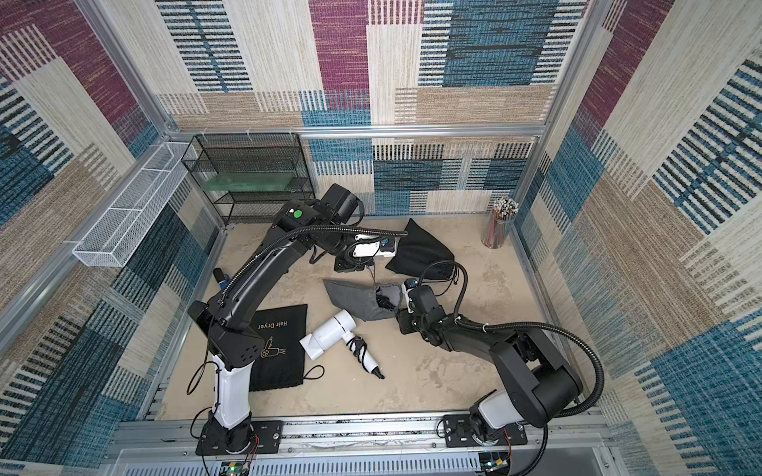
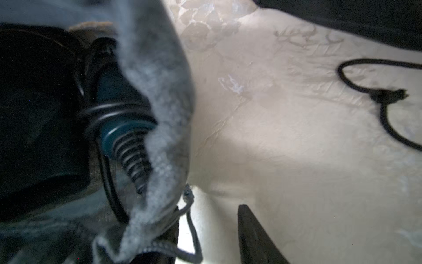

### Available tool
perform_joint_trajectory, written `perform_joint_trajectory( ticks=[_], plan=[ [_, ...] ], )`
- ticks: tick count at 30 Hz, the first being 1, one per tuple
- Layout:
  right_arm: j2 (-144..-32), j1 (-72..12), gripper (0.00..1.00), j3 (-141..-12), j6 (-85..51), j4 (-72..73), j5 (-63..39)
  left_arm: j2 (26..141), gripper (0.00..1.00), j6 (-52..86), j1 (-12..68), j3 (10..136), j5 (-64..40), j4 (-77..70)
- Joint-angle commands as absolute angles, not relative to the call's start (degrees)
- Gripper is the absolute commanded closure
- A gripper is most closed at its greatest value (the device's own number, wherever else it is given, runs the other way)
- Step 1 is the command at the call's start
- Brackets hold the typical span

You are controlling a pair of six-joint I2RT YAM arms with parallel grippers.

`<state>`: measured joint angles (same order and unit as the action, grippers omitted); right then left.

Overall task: Pack away hair dryers
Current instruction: Pull the drawstrings on both sides of the drawstring bag.

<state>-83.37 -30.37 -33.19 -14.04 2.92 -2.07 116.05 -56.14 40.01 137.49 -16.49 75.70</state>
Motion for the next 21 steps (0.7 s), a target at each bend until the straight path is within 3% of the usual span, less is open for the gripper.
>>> perform_joint_trajectory(
  ticks=[1, 8, 11, 21],
  plan=[
    [-82.24, -30.67, 0.53, -32.43, -12.09, 7.76, -0.5, 115.36, 1.0, -58.1, 39.95, 137.63, -17.55, 76.52],
    [-80.68, -30.87, 0.54, -29.89, -9.37, 16.37, -2.55, 114.47, 1.0, -57.92, 39.99, 138.52, -19.56, 77.89],
    [-81.1, -30.86, 0.59, -29.7, -8.19, 19.41, -3.79, 114.08, 1.0, -58.13, 39.99, 138.51, -20.21, 78.39],
    [-84.6, -30.05, 0.97, -30.67, -8.99, 25.43, -4.66, 112.94, 1.0, -58.53, 39.99, 138.63, -20.88, 79.63]
  ],
)
